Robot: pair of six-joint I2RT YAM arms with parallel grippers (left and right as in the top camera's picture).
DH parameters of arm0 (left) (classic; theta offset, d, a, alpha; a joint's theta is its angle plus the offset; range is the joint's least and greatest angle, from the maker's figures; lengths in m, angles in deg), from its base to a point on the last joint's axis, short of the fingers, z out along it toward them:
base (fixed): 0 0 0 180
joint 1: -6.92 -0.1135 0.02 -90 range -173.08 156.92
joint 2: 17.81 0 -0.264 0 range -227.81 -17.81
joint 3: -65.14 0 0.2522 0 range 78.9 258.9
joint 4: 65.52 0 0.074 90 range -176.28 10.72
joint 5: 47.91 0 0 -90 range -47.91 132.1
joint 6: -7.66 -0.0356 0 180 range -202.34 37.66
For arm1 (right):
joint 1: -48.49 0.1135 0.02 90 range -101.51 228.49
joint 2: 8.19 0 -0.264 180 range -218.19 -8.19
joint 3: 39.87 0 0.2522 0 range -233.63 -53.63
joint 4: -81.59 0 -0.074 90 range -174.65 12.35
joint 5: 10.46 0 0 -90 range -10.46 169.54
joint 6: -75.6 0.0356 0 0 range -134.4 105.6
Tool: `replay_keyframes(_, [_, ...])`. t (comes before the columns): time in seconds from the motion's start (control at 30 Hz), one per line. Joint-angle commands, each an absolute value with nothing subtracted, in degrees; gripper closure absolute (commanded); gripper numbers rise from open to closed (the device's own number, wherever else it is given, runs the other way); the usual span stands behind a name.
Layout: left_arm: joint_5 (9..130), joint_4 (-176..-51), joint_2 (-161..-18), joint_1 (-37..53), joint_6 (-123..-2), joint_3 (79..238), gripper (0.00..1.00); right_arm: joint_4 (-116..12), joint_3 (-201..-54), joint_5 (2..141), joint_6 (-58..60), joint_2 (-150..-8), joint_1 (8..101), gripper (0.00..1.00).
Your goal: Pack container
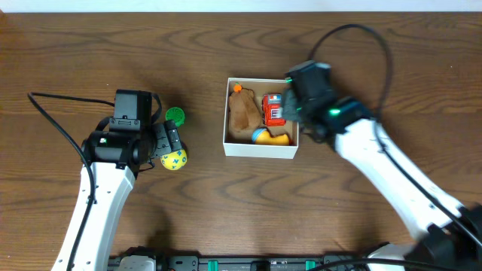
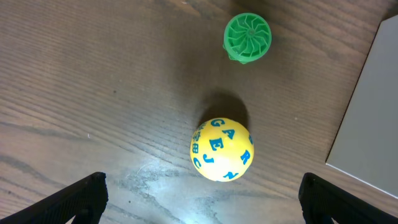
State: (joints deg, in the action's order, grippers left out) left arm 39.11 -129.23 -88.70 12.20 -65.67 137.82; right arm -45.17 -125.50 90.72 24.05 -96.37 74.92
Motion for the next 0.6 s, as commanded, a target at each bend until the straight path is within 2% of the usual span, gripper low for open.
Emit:
replay_keyframes(0.0, [38.5,-129.4,-88.9,11.9,-66.2,138.9,0.02,-41.7,-125.6,93.3,23.2,-90.5,68.1,0.31])
replay_keyframes(0.07, [38.5,-129.4,-88.9,11.9,-66.2,138.9,0.02,-38.5,-125.6,93.3,23.2,-88.7,63.3,0.26])
replay_keyframes(0.2, [38.5,-129.2,-88.9,11.9,-66.2,138.9,0.02,-32.7,-125.6,93.0,23.2,-88.0,54.2,0.11])
replay_keyframes(0.3, [38.5,-124.5,-88.9,11.9,-66.1,138.9,0.02,-28.9,-125.3,92.7,23.2,-88.8,48.8,0.01])
replay_keyframes(0.57, [40.2,-122.9,-88.9,11.9,-66.0,138.8,0.02,-27.7,-125.0,92.6,23.2,-91.0,45.1,0.01])
